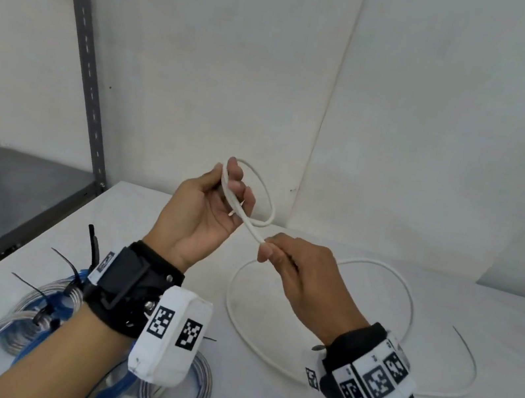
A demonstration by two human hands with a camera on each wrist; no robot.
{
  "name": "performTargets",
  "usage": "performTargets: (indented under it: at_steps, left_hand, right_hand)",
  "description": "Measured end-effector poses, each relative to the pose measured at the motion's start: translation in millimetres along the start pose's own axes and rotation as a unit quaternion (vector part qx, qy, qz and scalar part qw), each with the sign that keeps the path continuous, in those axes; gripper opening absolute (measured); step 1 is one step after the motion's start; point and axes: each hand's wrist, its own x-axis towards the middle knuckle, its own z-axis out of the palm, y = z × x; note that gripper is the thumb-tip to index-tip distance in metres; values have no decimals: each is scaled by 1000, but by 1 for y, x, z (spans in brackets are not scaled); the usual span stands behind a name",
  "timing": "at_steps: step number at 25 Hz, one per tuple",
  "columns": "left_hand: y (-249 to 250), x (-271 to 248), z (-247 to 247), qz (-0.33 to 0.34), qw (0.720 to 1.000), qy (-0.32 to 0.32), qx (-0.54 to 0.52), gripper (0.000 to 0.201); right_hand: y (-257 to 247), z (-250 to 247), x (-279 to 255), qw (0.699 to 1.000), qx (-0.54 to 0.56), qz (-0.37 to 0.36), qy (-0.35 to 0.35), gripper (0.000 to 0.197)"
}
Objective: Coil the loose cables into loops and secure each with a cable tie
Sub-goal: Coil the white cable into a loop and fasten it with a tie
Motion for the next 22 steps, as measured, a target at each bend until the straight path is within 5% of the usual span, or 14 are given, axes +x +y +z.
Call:
performTargets:
  at_steps: [4, 22]
  left_hand:
    - [5, 8, -18, -8, 997, -27, -75, 18]
    - [15, 21, -35, 34, 998, -45, 16, 36]
  right_hand:
    - [-2, 17, -6, 990, -102, -35, -86, 39]
    - [23, -1, -7, 987, -68, 82, -117, 49]
